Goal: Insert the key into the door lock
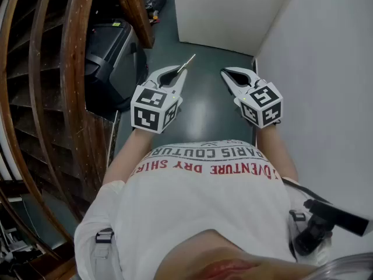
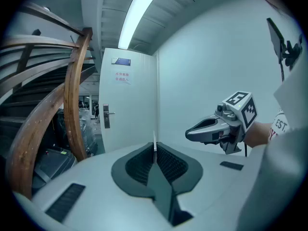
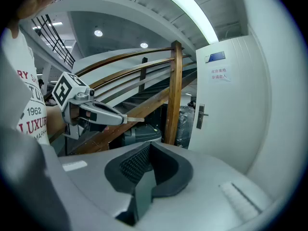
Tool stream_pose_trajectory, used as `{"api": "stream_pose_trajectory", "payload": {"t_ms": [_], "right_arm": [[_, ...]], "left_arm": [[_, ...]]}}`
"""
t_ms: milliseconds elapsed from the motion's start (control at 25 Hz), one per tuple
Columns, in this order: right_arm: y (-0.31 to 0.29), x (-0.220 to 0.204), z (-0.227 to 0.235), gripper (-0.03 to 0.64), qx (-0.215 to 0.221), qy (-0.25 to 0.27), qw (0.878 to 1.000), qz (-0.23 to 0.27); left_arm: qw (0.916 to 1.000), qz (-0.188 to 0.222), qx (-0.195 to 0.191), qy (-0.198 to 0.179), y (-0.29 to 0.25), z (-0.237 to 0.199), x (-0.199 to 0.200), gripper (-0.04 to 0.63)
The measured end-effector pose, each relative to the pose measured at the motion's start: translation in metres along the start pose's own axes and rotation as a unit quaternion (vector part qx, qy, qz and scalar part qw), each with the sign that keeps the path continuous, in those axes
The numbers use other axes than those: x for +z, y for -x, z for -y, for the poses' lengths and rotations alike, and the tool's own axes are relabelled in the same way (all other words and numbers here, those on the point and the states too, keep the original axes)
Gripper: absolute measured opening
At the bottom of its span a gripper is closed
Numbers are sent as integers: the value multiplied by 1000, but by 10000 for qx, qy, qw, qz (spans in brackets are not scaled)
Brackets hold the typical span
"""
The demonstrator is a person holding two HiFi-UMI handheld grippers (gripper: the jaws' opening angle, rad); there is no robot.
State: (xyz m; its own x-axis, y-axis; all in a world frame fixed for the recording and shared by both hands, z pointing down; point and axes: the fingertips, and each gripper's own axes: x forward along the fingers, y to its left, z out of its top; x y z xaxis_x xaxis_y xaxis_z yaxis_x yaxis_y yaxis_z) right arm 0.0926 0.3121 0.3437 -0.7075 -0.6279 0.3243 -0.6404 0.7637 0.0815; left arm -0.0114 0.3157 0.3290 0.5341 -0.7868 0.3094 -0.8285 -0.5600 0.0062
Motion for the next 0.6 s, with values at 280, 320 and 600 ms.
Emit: {"api": "stream_pose_trajectory", "payload": {"t_ms": [280,320,600], "right_arm": [[5,2,-3,2,-27,-4,10000,21],[6,2,-3,2,-29,-10,10000,24],[18,7,-2,2,21,-199,9996,178]], "left_arm": [[10000,1,-28,-16,5,4,1,23],[10000,4,-29,-14,5,5,1,23],[10000,-18,-80,31,4,15,4,23]]}}
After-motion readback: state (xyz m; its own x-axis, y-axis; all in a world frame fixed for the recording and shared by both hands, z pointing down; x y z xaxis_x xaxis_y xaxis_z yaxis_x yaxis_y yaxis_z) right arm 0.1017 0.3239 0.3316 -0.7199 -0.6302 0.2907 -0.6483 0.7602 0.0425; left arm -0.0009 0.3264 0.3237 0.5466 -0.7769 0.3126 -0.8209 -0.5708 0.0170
